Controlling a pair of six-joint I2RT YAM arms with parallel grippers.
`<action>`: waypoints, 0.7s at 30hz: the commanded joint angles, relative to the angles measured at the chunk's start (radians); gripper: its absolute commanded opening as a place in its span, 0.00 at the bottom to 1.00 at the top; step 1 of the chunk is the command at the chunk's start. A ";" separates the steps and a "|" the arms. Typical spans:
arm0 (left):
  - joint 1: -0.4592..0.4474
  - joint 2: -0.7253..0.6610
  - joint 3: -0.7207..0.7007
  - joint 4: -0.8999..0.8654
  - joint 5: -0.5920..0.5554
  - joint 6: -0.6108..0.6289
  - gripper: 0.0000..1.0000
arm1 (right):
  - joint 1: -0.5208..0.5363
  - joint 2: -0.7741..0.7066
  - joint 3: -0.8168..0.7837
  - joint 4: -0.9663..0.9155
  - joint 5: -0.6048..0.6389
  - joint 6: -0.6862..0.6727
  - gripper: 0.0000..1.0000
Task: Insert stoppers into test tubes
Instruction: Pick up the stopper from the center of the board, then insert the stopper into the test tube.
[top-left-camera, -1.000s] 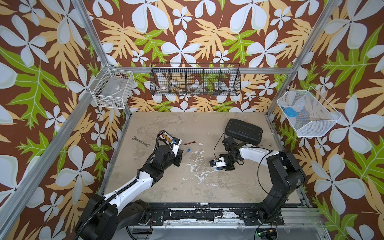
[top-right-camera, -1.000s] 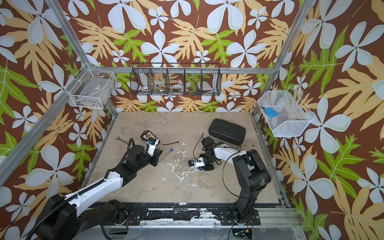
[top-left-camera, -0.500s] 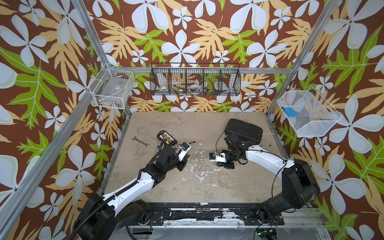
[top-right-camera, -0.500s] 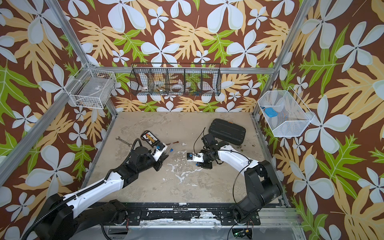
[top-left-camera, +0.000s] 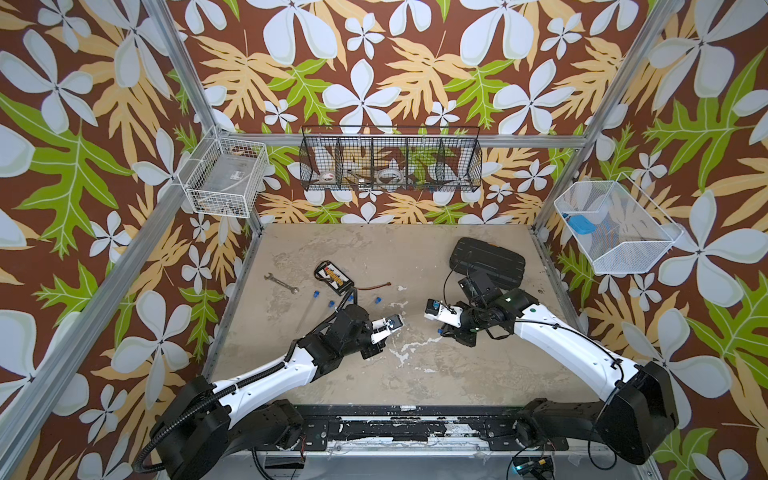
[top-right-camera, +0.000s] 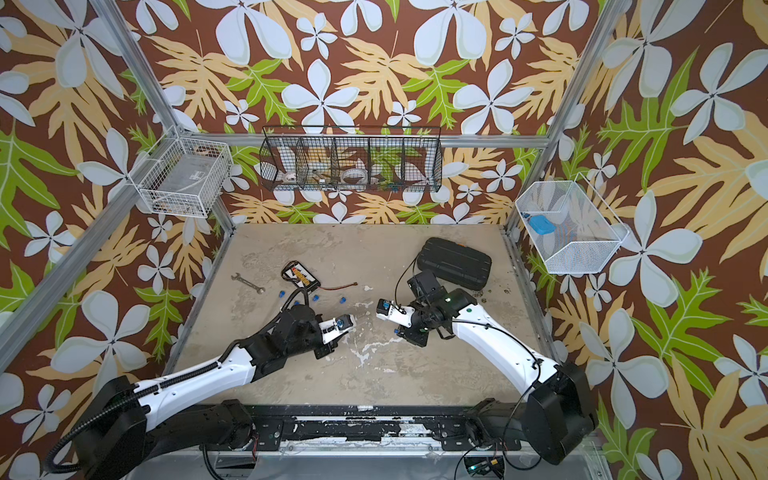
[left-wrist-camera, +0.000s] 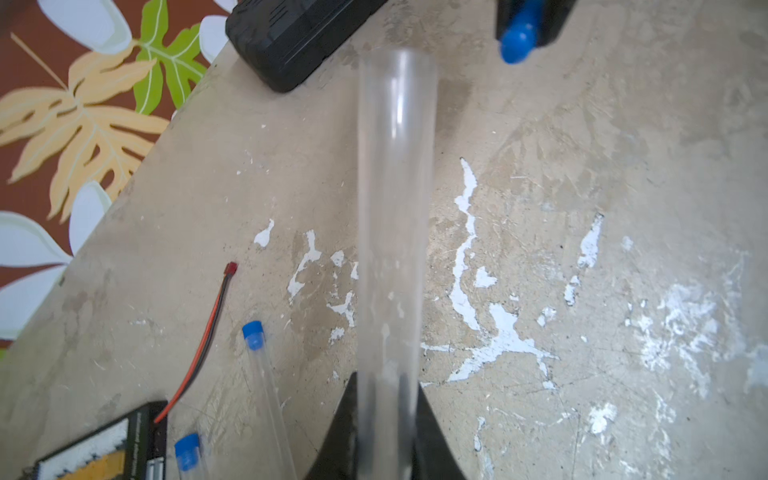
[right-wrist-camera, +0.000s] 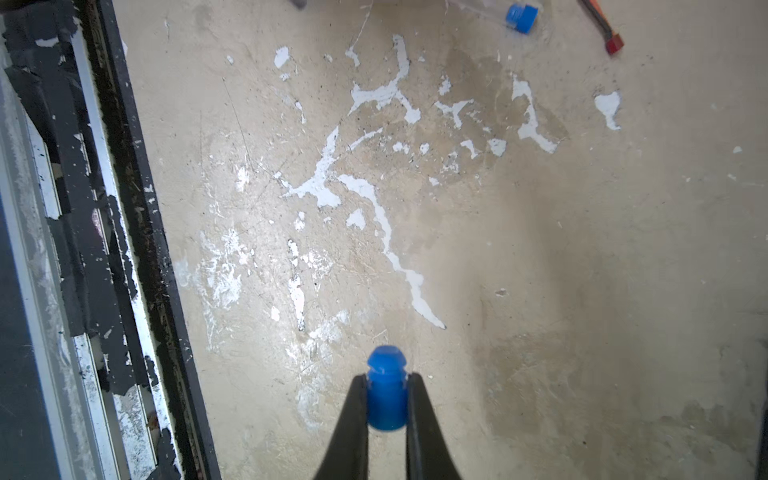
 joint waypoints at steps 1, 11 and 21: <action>-0.036 -0.015 -0.014 0.010 -0.066 0.156 0.00 | 0.027 0.018 0.050 -0.073 0.001 0.064 0.09; -0.061 -0.023 -0.024 0.023 -0.083 0.249 0.00 | 0.124 0.091 0.162 -0.083 -0.034 0.100 0.10; -0.066 0.001 -0.016 0.014 -0.156 0.233 0.00 | 0.148 0.098 0.186 -0.095 -0.034 0.108 0.10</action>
